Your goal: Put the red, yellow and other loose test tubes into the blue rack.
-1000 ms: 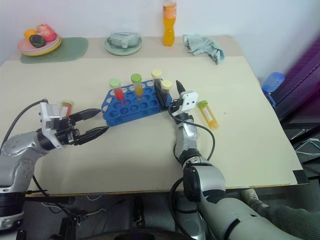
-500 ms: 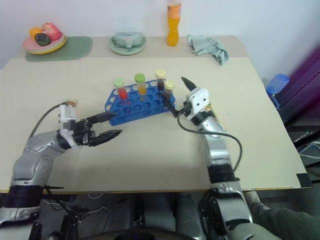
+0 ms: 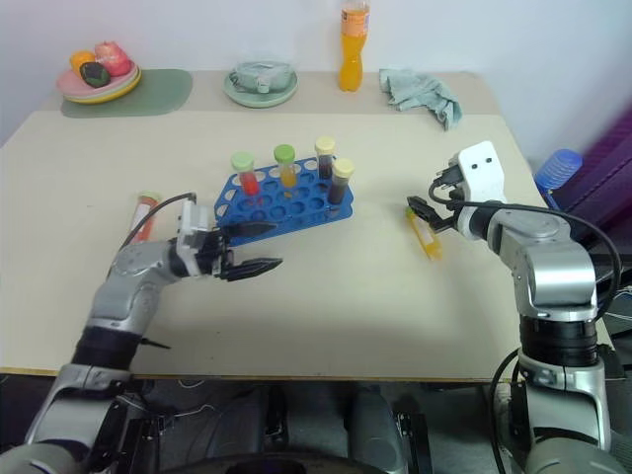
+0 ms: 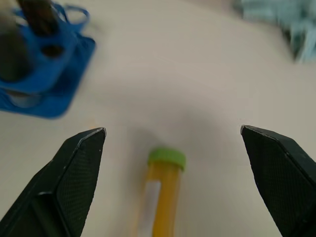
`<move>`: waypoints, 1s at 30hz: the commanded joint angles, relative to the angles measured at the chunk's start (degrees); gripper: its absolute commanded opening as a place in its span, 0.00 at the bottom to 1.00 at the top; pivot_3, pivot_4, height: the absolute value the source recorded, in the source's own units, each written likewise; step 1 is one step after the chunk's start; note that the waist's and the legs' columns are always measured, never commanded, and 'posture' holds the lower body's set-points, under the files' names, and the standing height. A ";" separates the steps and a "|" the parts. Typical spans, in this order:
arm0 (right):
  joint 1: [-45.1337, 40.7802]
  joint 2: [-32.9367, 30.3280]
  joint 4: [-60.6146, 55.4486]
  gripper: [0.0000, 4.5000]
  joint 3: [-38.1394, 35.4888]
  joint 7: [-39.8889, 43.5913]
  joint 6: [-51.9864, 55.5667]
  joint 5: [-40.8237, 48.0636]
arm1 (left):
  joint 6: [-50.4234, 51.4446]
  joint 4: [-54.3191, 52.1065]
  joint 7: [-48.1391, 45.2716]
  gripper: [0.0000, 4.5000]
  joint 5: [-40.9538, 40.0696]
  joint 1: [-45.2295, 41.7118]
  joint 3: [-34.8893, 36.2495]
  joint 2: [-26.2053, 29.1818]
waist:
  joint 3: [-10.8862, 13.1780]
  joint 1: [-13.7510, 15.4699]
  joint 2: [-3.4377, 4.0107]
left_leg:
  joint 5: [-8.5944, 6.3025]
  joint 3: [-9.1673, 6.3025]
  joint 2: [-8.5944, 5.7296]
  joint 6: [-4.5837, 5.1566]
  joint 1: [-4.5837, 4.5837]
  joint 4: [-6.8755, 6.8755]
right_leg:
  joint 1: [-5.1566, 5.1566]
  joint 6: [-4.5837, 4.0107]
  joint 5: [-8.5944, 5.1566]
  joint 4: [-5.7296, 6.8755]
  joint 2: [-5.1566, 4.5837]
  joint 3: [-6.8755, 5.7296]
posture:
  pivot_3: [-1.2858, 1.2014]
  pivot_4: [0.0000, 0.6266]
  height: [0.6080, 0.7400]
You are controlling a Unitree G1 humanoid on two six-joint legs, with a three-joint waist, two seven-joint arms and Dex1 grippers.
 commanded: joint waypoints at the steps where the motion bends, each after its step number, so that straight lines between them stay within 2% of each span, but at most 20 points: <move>1: -4.75 -3.79 2.46 1.00 0.98 1.12 6.33 0.90 | -2.37 2.29 -0.56 0.81 1.23 -2.07 -1.31 -1.93 | 0.00 0.12 0.00 | 0.00 0.02 0.00 0.00 -0.01 -0.01 | -0.02 0.00 0.00 -0.01 0.00 0.01 | 0.52 0.24 1.00; 5: -11.31 -7.88 8.51 1.00 6.27 5.60 10.94 1.67 | -4.28 5.14 -1.27 0.81 2.64 -3.26 -2.25 -3.45 | 0.00 0.03 0.01 | 0.00 0.11 0.01 0.01 -0.03 -0.10 | -0.11 0.01 0.00 -0.04 -0.01 0.05 | 0.52 0.24 1.00; 12: -19.21 -11.31 20.05 1.00 16.14 11.79 10.22 -0.52 | -5.32 5.39 -0.92 0.81 3.53 -3.52 -2.67 -4.61 | 0.01 0.18 0.00 | -0.01 0.17 0.01 0.01 -0.03 -0.08 | -0.12 0.01 0.00 -0.05 -0.01 0.07 | 0.52 0.24 1.00; 18: -20.49 -9.88 21.87 1.00 19.15 14.12 12.69 0.26 | -4.36 2.11 0.54 0.81 3.62 -1.48 -3.40 -5.41 | 0.01 0.15 0.01 | 0.00 0.18 0.02 0.01 -0.04 -0.07 | -0.13 0.01 0.00 -0.03 -0.01 0.07 | 0.52 0.24 1.00; 26: -23.30 -4.94 30.18 1.00 22.01 14.05 9.08 -2.05 | -3.84 0.36 1.70 0.81 4.57 -0.75 -3.76 -3.90 | 0.01 0.09 0.01 | 0.00 0.20 0.03 0.00 -0.04 -0.05 | -0.14 0.01 0.00 -0.01 -0.01 0.07 | 0.52 0.24 1.00; 29: -24.14 -3.37 33.92 0.81 22.85 14.07 6.35 -3.47 | -3.62 -0.12 1.94 0.81 4.90 -0.69 -3.79 -3.11 | 0.01 0.15 0.01 | 0.00 0.21 0.03 0.00 -0.04 -0.06 | -0.14 0.01 0.00 -0.02 -0.01 0.07 | 0.52 0.24 1.00; 30: -24.35 -3.08 35.00 0.69 23.08 14.23 5.39 -3.98 | -3.44 -0.45 2.05 0.81 4.87 -0.60 -3.76 -2.94 | 0.01 0.15 0.01 | 0.00 0.21 0.03 0.00 -0.04 -0.06 | -0.14 0.01 0.00 -0.02 -0.01 0.07 | 0.52 0.24 1.00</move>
